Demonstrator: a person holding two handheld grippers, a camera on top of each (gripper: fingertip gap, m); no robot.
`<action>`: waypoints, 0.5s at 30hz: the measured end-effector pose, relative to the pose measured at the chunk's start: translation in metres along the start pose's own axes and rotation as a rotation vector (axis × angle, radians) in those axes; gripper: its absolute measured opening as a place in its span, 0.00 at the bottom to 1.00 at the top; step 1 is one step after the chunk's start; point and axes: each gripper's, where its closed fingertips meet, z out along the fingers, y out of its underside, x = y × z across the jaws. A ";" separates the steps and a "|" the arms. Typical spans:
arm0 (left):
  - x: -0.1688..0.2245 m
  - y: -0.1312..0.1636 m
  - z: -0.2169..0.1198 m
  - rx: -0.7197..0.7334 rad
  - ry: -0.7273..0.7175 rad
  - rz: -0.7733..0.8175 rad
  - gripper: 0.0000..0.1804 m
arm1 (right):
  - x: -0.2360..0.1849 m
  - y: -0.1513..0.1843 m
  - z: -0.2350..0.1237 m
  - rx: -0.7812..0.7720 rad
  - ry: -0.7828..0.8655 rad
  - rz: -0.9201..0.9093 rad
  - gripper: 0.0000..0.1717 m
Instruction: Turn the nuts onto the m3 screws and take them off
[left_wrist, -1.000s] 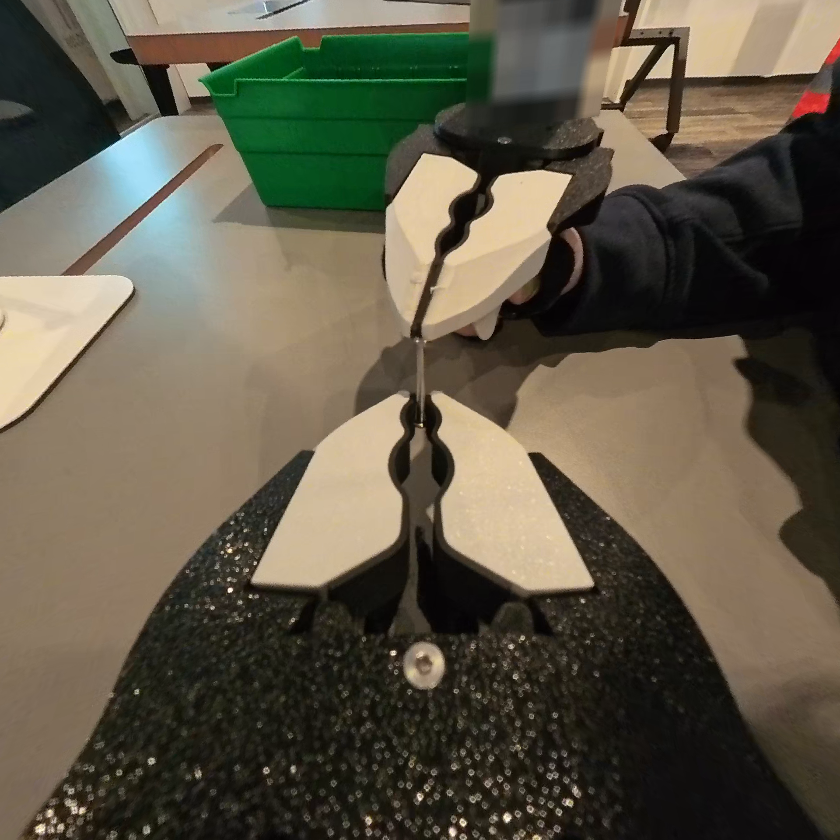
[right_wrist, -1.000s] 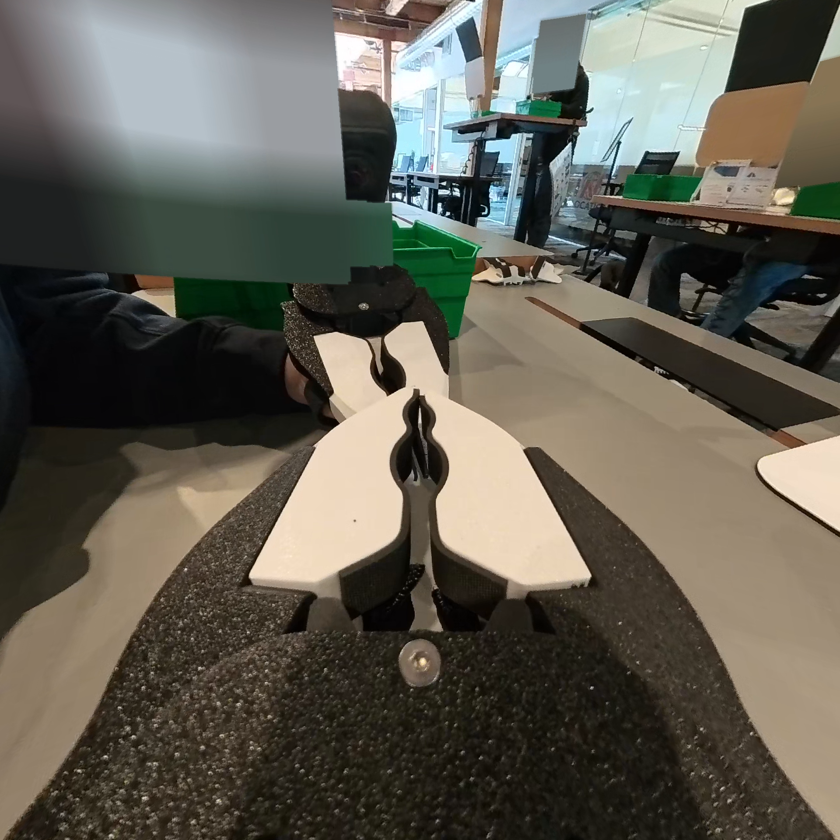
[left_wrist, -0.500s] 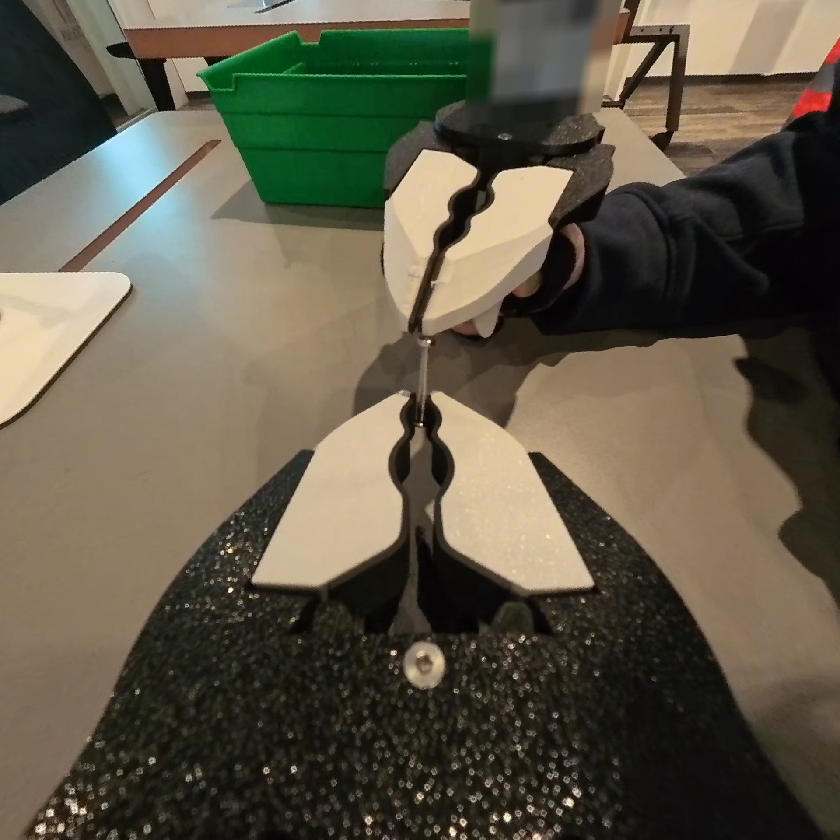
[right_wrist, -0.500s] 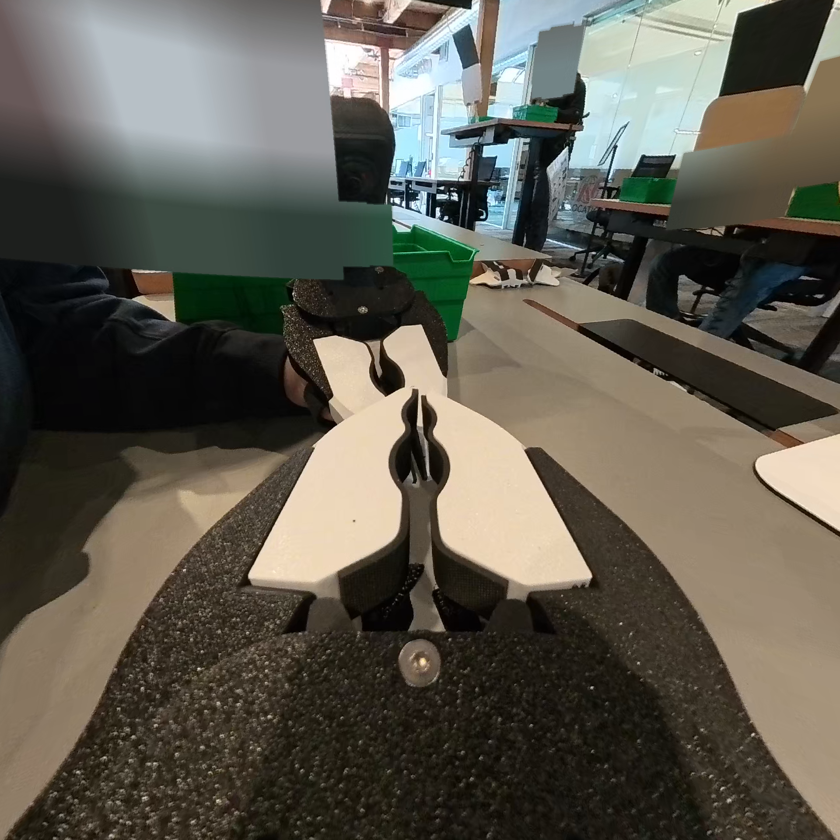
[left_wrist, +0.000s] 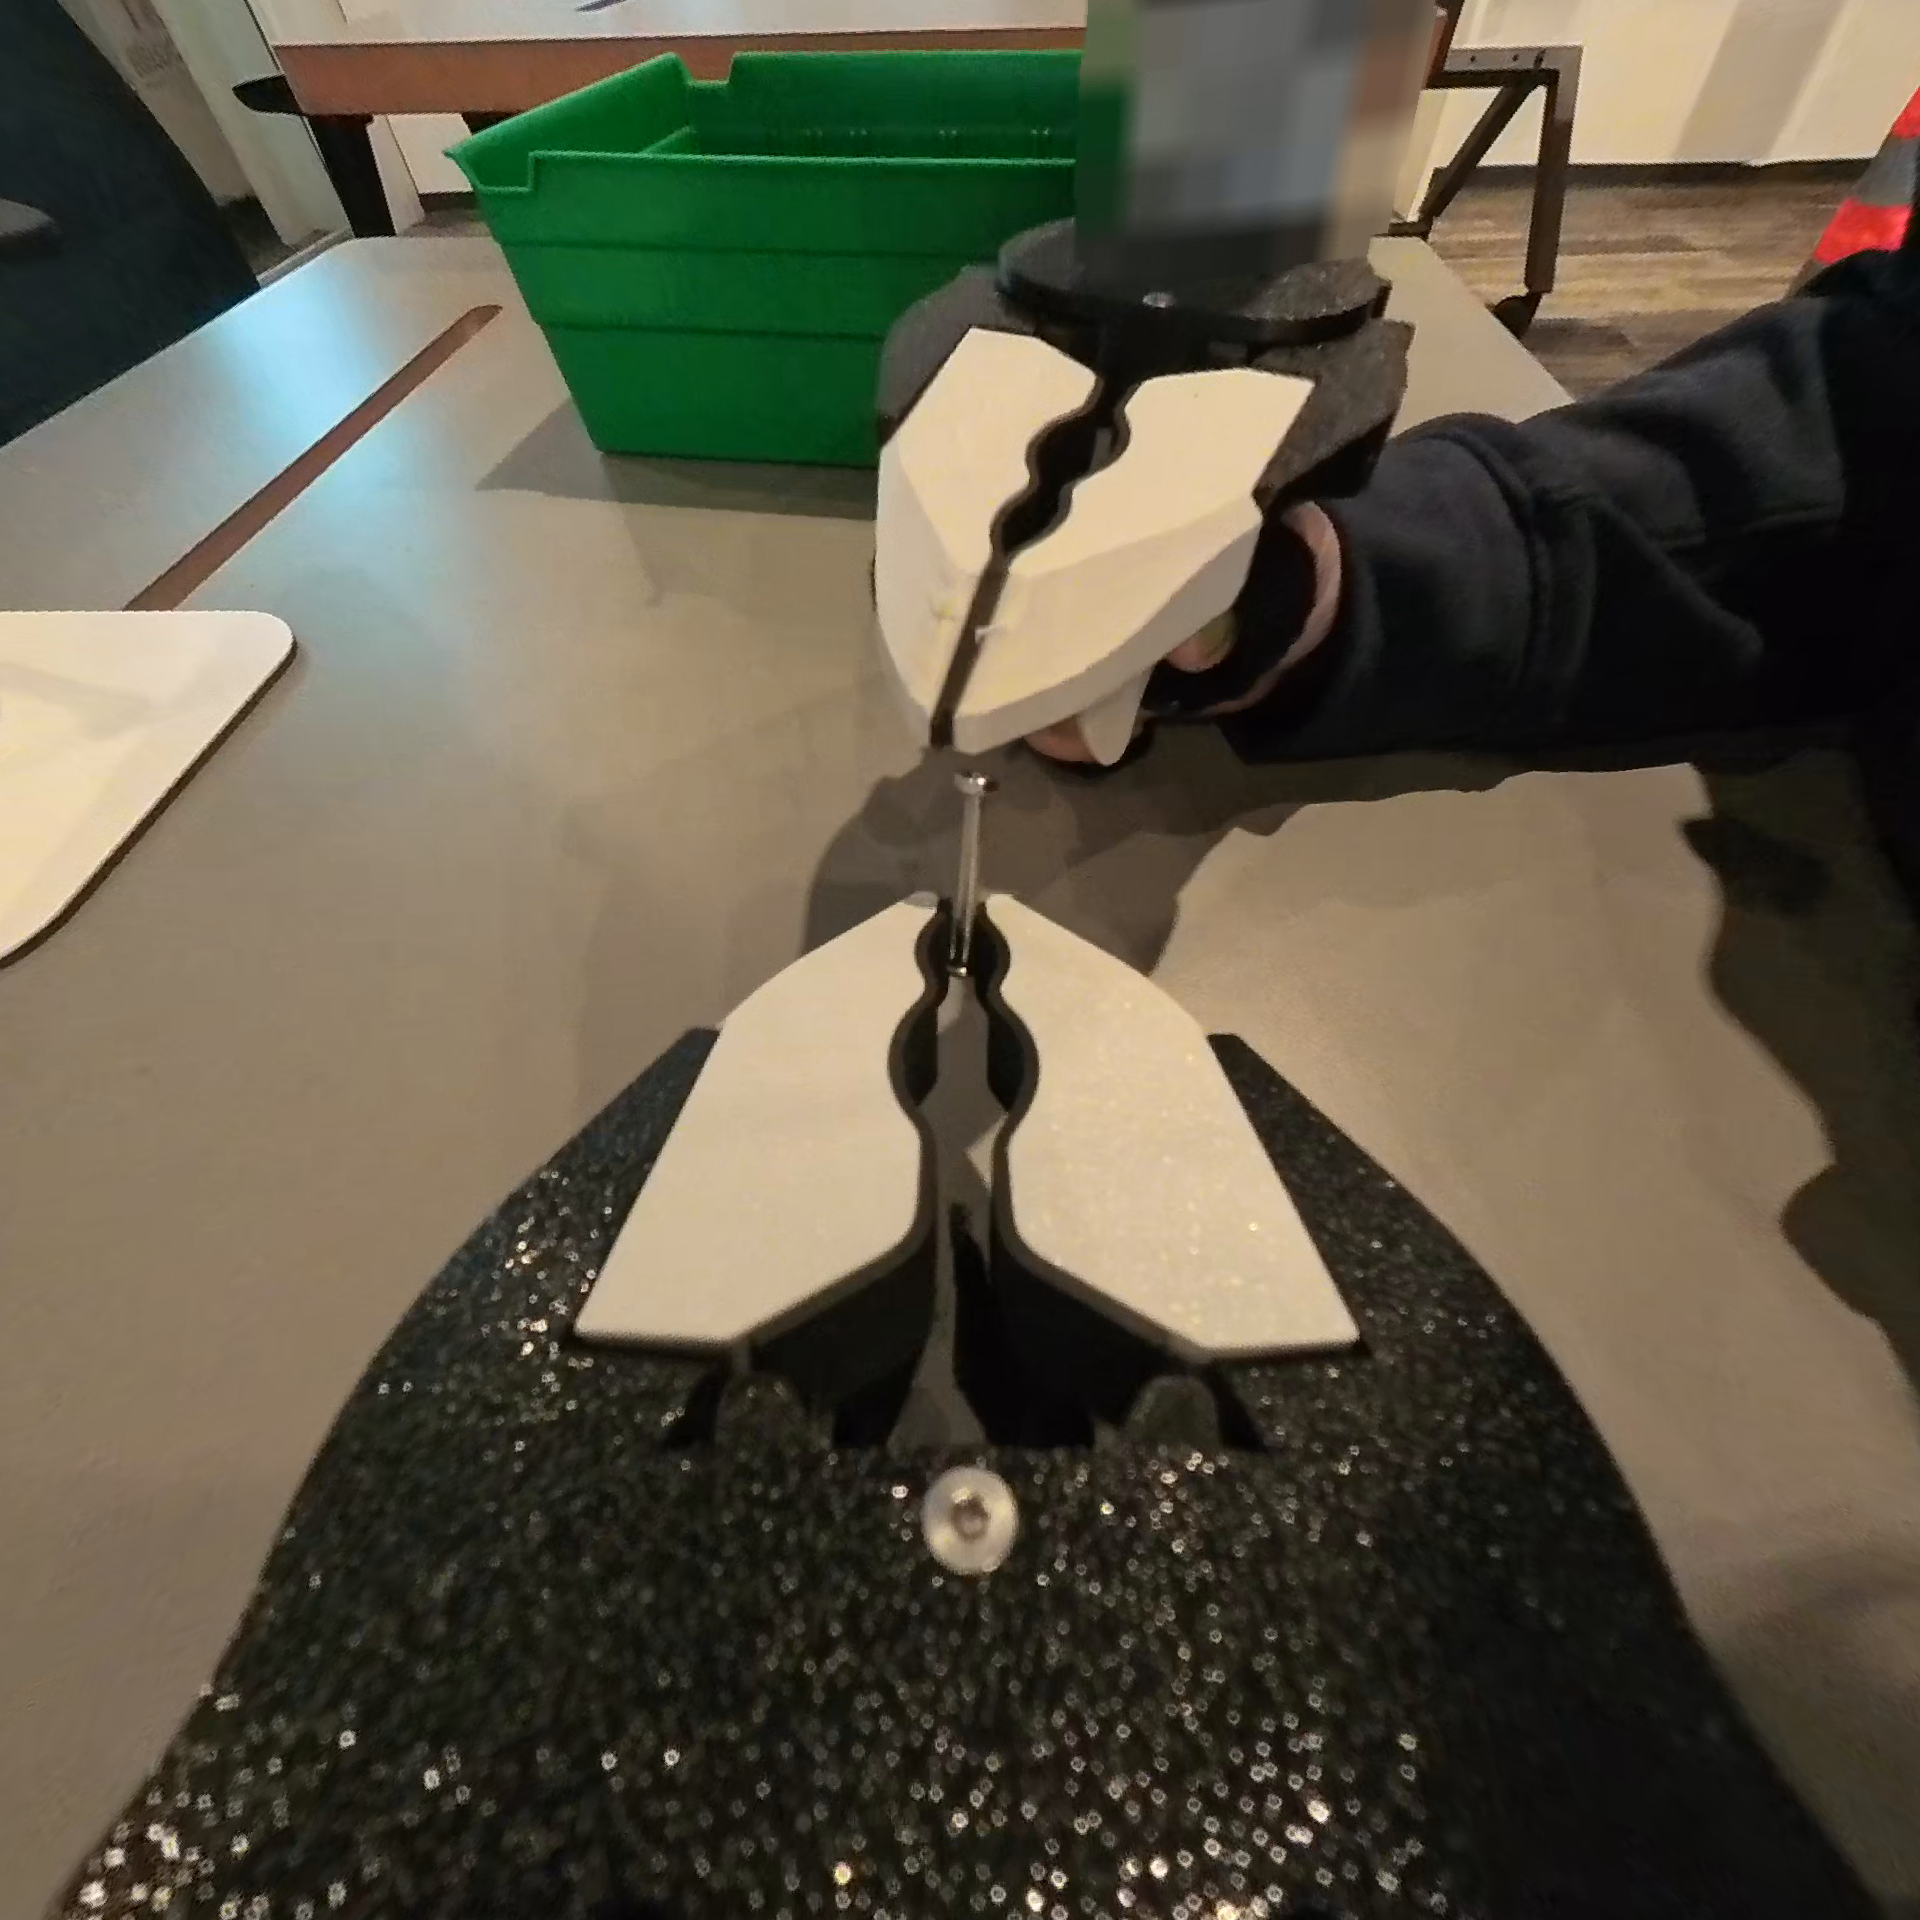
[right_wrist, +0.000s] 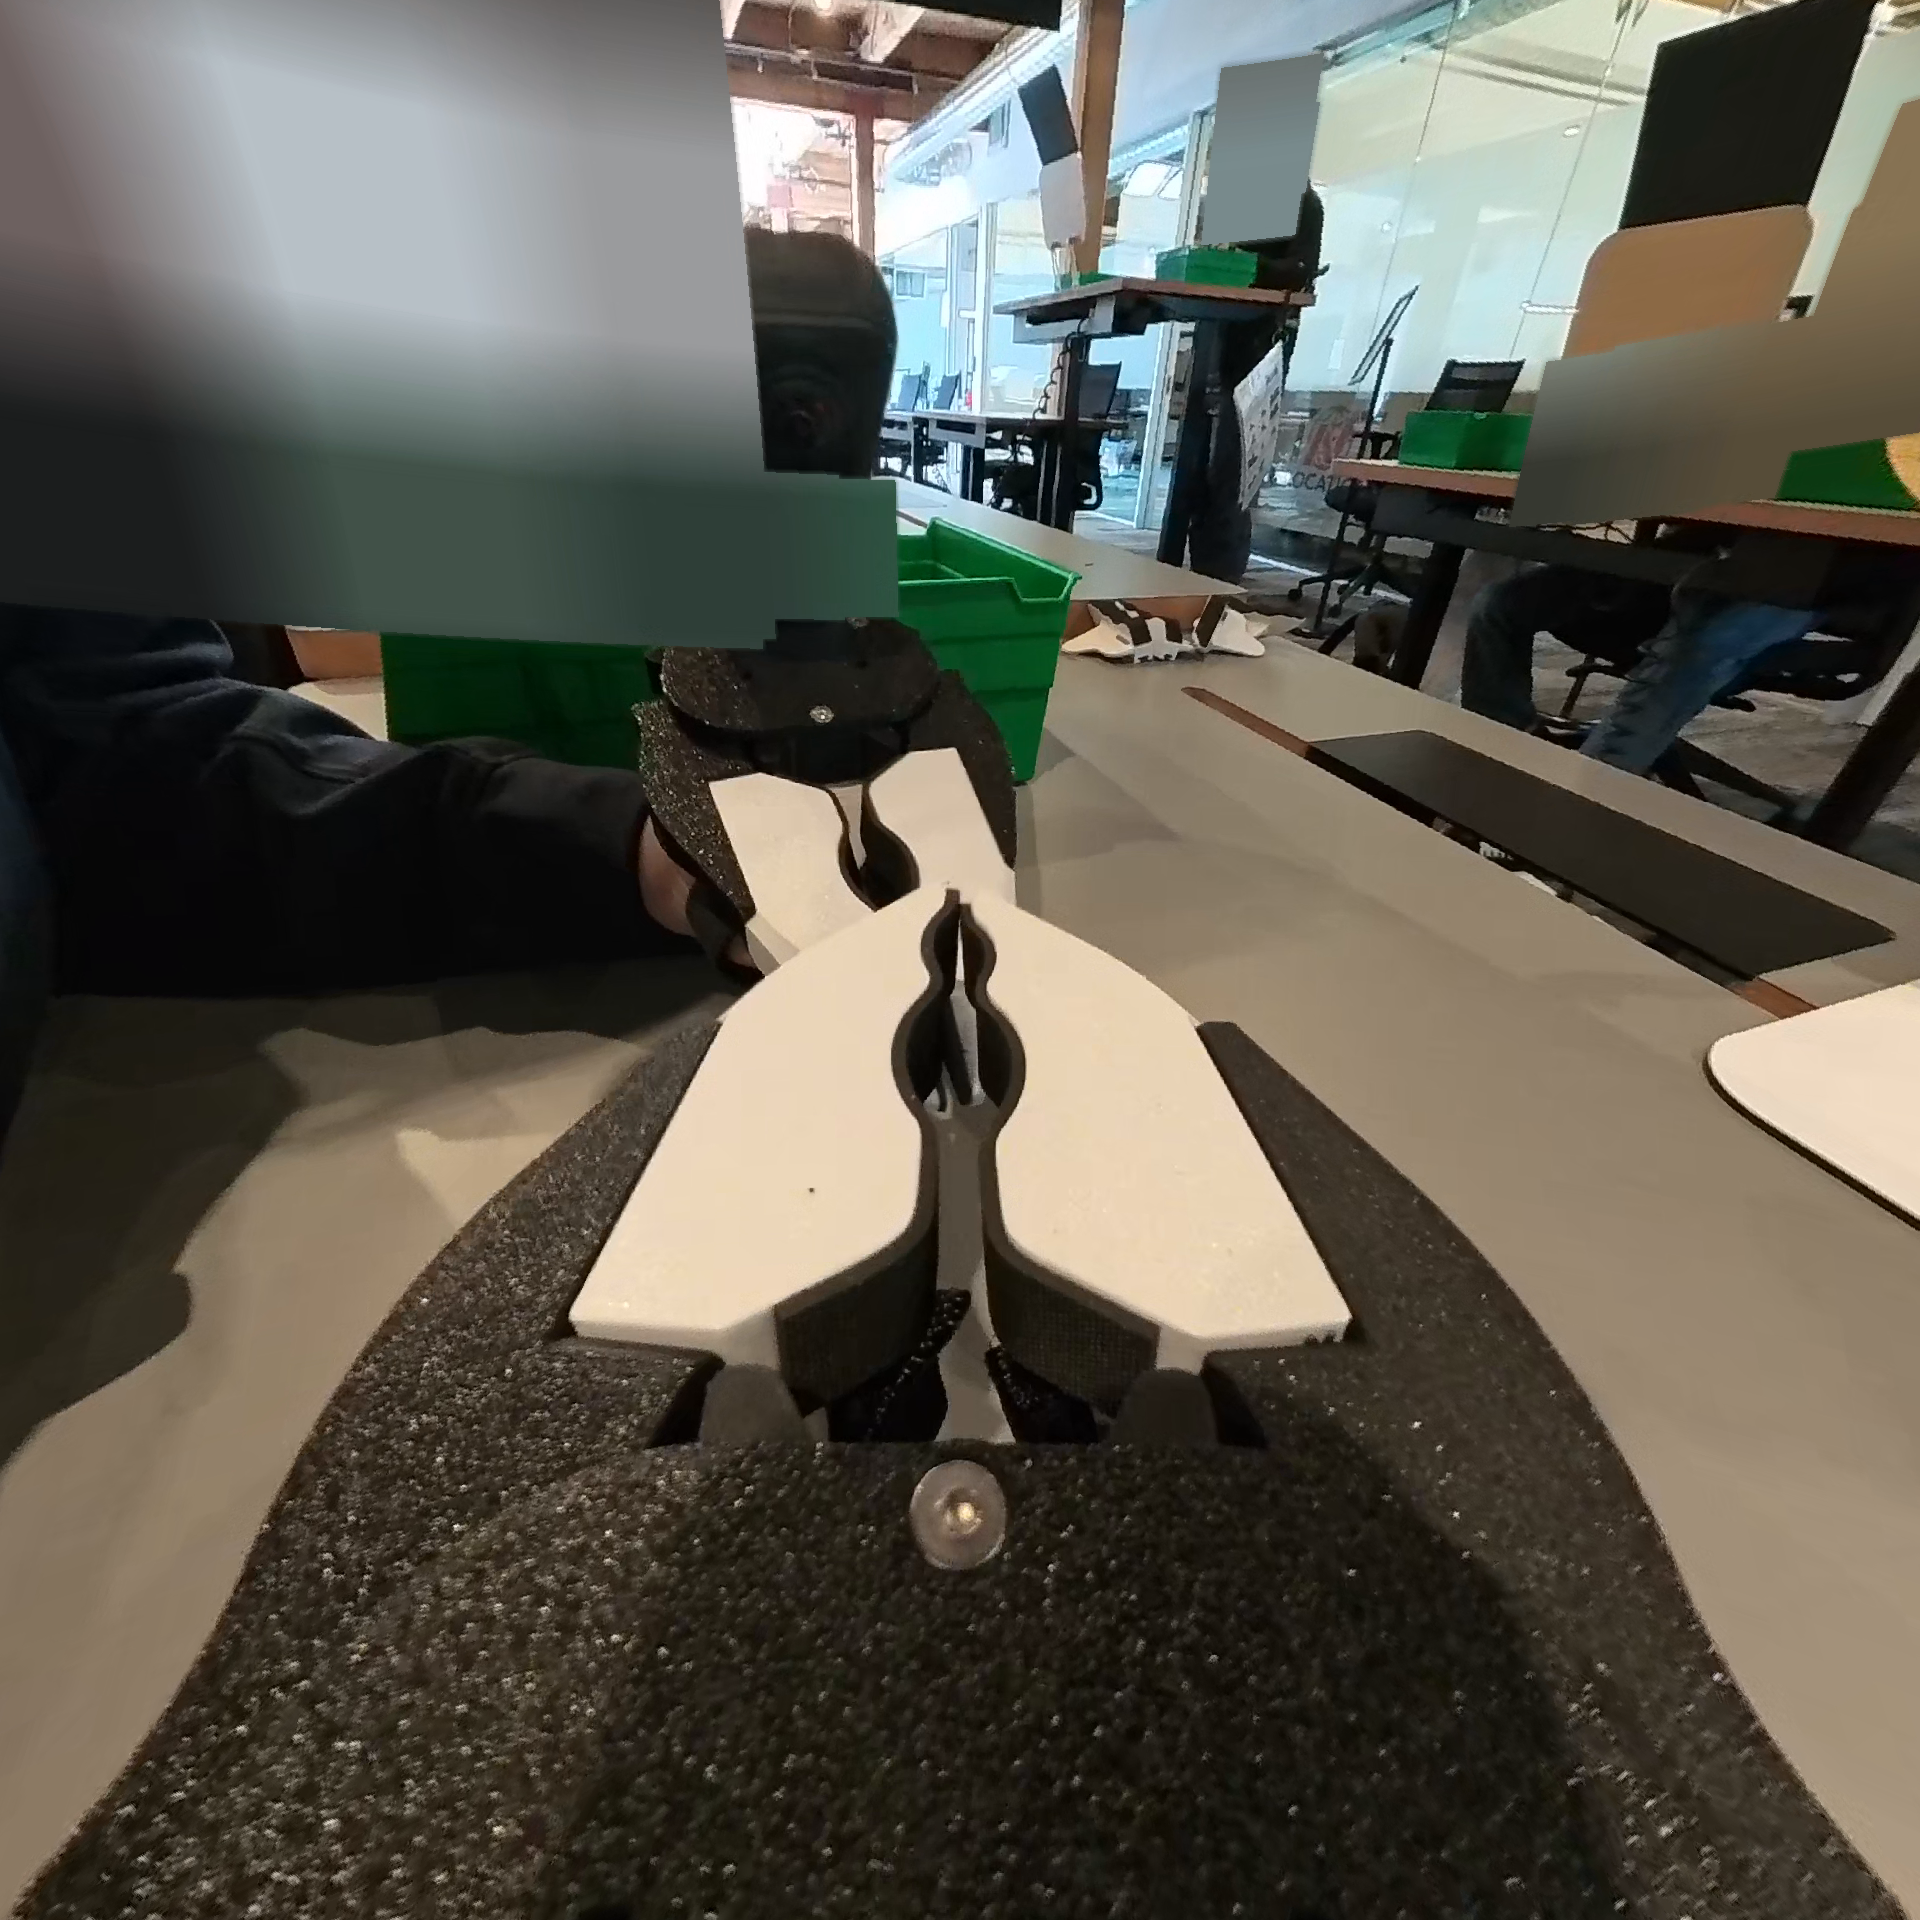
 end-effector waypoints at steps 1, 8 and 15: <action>0.000 0.000 0.000 -0.001 0.001 -0.001 0.02 | 0.000 0.000 0.000 -0.001 -0.001 -0.001 0.00; 0.000 0.000 -0.001 0.004 -0.001 -0.004 0.02 | 0.000 0.001 0.001 -0.012 0.002 -0.003 0.00; -0.003 -0.004 -0.004 0.039 -0.003 -0.035 0.02 | -0.001 -0.001 -0.002 0.010 -0.035 0.048 0.10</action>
